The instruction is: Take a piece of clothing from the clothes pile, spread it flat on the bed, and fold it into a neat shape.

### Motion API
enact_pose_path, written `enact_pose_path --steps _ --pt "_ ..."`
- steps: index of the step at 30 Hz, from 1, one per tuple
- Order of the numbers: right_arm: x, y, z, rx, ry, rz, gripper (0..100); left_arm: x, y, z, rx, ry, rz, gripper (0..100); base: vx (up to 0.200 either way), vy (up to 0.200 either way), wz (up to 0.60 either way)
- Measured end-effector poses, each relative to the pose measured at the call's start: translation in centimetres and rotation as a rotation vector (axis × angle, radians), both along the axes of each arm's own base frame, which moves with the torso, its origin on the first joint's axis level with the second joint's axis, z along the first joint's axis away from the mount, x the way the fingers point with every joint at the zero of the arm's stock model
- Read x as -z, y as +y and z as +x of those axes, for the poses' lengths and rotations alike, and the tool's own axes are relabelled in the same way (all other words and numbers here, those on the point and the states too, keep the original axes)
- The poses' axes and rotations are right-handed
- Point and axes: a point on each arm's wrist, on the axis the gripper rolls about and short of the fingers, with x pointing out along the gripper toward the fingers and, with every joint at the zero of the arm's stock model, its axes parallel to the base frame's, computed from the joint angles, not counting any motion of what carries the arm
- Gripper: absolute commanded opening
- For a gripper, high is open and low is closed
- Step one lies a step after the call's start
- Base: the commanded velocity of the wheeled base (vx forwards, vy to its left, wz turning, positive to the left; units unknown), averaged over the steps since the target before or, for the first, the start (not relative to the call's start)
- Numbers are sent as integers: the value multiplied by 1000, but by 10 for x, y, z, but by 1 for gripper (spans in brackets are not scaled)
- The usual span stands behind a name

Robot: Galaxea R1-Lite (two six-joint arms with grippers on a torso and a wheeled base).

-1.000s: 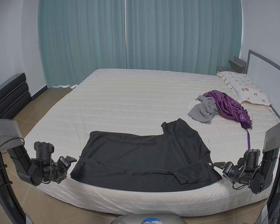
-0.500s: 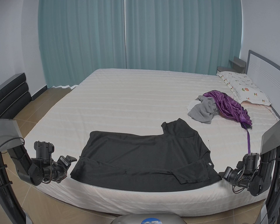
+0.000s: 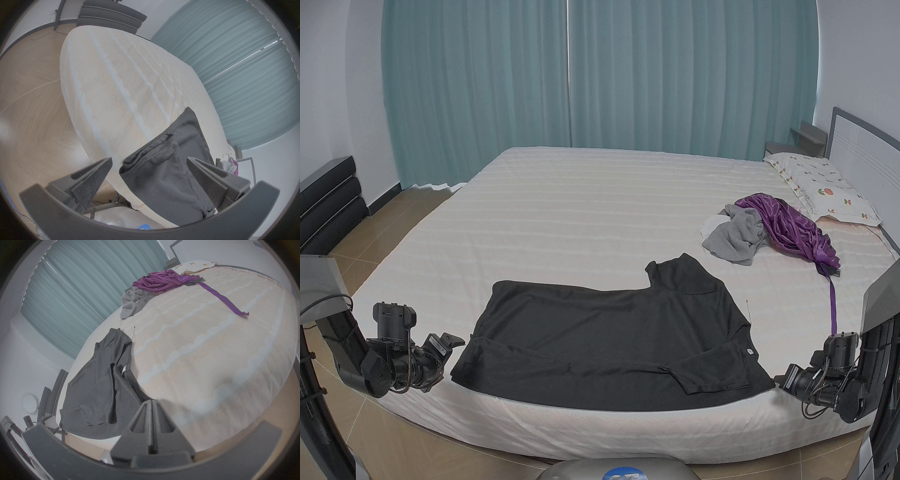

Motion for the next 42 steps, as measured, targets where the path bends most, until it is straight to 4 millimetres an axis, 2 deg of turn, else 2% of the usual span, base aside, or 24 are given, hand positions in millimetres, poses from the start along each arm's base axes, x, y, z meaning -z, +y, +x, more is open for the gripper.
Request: enact_pose_path --steps 1,2,12,17,23,26,42 --pt "0 0 0 1 0 0 0 0 0 0 0 0 0 100 0 0 0" --pt "0 0 0 1 -1 0 100 0 0 0 0 -2 1 100 0 0 0" --pt "-4 -1 3 8 -31 4 100 -7 0 -1 -1 -21 5 100 0 0 0" --pt "-14 -3 5 24 -77 17 100 -9 0 -1 -1 -29 5 100 0 0 0" --pt "-29 -3 10 64 -147 65 100 -8 1 -1 -1 -26 3 100 0 200 0" --pt "-34 -3 10 63 -166 68 100 -9 1 -1 -1 -27 4 100 0 0 0" --pt "-39 -3 13 64 -197 71 100 -9 -1 -2 2 -32 11 100 0 0 0"
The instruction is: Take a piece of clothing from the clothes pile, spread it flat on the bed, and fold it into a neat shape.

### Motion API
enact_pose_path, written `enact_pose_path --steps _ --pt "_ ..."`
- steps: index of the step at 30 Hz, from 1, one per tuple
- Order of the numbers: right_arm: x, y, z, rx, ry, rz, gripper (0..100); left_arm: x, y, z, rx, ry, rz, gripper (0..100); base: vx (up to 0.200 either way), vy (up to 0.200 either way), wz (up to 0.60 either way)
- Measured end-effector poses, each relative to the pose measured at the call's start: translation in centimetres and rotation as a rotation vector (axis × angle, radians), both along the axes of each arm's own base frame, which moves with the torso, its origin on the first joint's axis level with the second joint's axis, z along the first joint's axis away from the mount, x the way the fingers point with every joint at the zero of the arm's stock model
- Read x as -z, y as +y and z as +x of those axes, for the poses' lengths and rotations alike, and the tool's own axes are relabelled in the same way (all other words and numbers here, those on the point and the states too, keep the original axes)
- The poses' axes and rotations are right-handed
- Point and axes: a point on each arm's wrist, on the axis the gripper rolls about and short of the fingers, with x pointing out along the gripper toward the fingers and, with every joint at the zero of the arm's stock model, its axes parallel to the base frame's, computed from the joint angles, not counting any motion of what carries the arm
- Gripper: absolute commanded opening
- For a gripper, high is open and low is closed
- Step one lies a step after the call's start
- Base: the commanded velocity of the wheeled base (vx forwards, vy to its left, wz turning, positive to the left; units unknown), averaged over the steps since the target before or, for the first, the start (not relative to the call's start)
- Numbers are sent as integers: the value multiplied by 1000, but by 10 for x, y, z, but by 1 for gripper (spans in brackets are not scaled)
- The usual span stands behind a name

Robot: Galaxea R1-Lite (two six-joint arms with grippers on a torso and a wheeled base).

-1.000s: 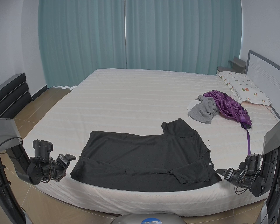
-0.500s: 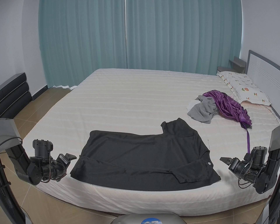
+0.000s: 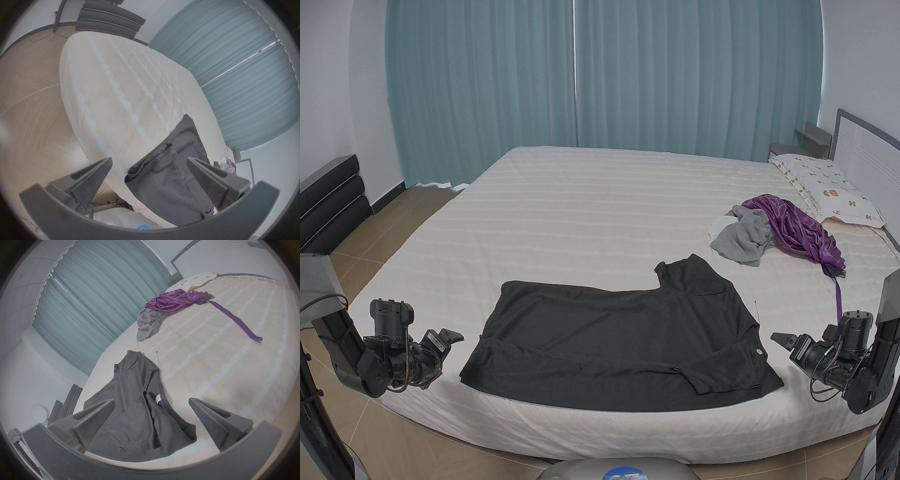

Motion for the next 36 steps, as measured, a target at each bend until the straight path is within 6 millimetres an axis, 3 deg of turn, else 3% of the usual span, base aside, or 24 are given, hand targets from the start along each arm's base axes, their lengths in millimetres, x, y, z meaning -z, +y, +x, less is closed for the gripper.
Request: enact_pose_path --steps 8,20,32,36 --pt "0 0 1 0 -2 1 100 0 -5 -1 19 0 4 100 150 0 0" --pt "1 0 1 -3 0 4 100 -12 -12 -4 43 -35 -9 100 0 0 0" --pt "1 1 1 -4 1 8 100 -14 -17 -6 54 -37 -20 100 0 -200 0" --pt "1 1 1 -5 2 8 100 -15 -17 -6 55 -43 -21 100 0 0 0"
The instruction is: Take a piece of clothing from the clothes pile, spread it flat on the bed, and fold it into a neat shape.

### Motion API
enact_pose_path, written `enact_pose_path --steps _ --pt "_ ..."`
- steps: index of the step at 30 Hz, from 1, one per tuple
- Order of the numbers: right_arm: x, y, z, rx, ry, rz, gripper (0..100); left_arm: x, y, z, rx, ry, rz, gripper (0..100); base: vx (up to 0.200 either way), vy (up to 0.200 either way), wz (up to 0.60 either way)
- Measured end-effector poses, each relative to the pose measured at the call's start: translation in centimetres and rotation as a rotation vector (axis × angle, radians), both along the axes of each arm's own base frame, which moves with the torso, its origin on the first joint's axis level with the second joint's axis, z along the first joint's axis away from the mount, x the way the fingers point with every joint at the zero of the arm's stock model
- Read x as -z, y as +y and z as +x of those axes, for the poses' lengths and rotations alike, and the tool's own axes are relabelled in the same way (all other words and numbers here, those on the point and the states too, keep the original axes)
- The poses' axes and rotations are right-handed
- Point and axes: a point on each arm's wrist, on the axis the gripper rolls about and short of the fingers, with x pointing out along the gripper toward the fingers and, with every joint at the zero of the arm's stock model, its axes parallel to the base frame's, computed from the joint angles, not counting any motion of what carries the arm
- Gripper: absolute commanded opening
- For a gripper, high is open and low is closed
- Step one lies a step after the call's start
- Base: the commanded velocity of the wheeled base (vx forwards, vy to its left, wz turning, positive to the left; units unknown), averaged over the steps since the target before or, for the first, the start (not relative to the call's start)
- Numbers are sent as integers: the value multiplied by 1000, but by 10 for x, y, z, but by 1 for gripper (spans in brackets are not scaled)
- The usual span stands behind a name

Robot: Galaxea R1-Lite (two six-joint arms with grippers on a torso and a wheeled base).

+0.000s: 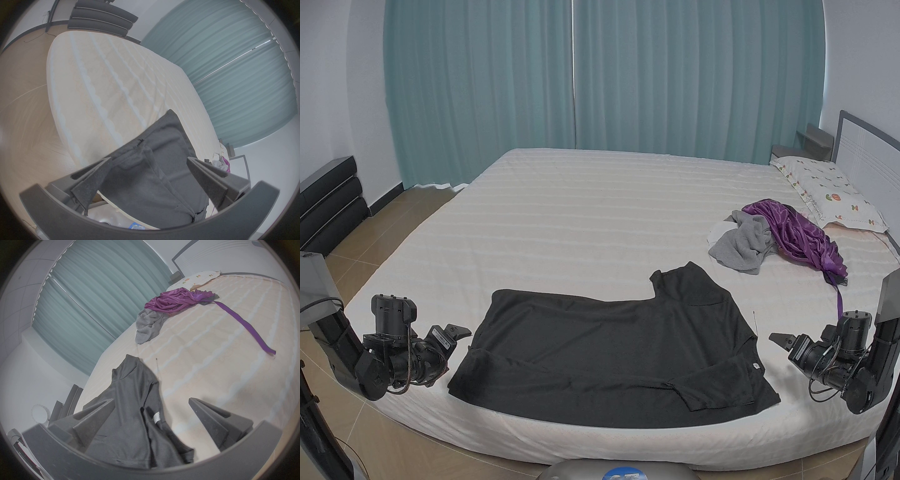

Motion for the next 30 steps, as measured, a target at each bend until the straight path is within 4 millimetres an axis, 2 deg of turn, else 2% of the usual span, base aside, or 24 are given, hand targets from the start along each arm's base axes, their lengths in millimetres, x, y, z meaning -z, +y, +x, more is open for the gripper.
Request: enact_pose_path --steps 30 --pt "5 1 0 -6 20 2 100 -2 2 2 -12 -10 2 100 0 0 0"
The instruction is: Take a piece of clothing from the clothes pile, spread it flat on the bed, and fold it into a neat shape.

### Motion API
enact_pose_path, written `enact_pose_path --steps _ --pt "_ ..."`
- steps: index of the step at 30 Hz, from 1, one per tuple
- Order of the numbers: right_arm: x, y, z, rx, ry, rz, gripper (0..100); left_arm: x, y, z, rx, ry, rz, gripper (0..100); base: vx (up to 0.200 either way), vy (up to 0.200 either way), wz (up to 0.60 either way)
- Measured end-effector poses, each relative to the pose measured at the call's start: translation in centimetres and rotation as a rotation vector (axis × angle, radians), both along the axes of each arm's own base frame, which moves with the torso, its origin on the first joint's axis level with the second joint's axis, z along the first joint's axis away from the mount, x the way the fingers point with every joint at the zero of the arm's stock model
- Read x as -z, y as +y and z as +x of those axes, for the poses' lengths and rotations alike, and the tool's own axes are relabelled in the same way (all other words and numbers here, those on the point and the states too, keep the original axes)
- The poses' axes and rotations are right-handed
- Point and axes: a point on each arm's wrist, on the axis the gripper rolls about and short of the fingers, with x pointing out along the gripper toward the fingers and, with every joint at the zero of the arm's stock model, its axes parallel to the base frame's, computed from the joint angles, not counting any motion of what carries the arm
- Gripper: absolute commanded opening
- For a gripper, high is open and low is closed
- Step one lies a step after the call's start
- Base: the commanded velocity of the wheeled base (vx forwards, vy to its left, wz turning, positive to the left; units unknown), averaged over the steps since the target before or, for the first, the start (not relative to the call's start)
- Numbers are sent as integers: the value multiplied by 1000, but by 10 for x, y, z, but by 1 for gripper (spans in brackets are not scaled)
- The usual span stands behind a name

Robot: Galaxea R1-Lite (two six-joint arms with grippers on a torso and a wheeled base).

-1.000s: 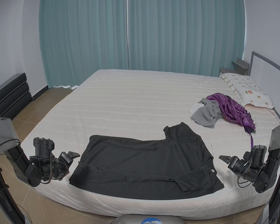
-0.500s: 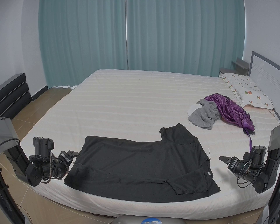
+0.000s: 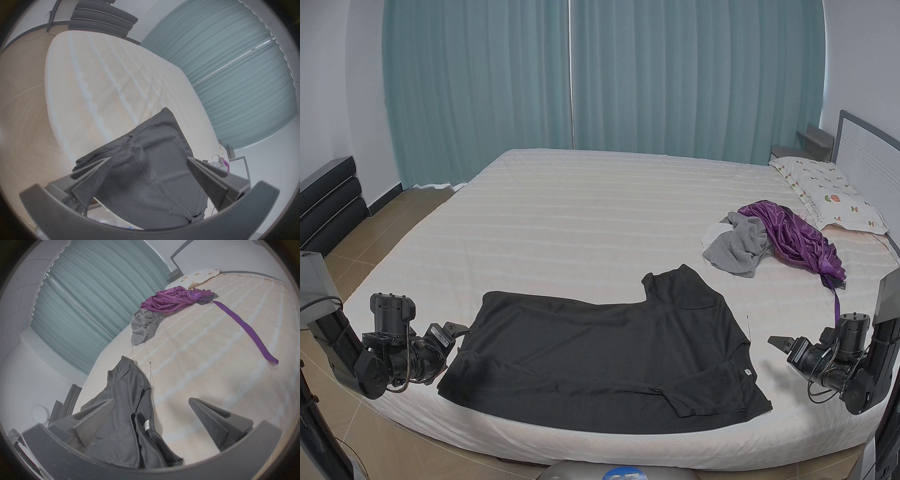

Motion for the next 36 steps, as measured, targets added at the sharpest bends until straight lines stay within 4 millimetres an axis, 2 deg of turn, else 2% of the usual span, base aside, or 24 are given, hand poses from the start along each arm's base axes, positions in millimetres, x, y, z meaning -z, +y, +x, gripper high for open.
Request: enact_pose_path --steps 10,16,22,26,30,36 --pt "0 2 0 3 4 27 100 -15 1 17 3 -74 -3 100 0 0 0" --pt "-1 6 0 -3 6 46 100 -35 1 51 42 -144 -26 100 0 0 0" --pt "-1 7 0 -11 6 54 100 -47 1 99 140 -219 -28 100 0 0 0" --pt "-1 8 1 -25 5 63 100 -37 0 135 197 -251 6 100 0 0 0" --pt "-1 9 1 -35 5 72 100 -19 -2 169 221 -270 36 100 0 0 0" --pt "1 12 2 -53 15 80 100 9 -1 203 167 -277 94 100 0 0 0"
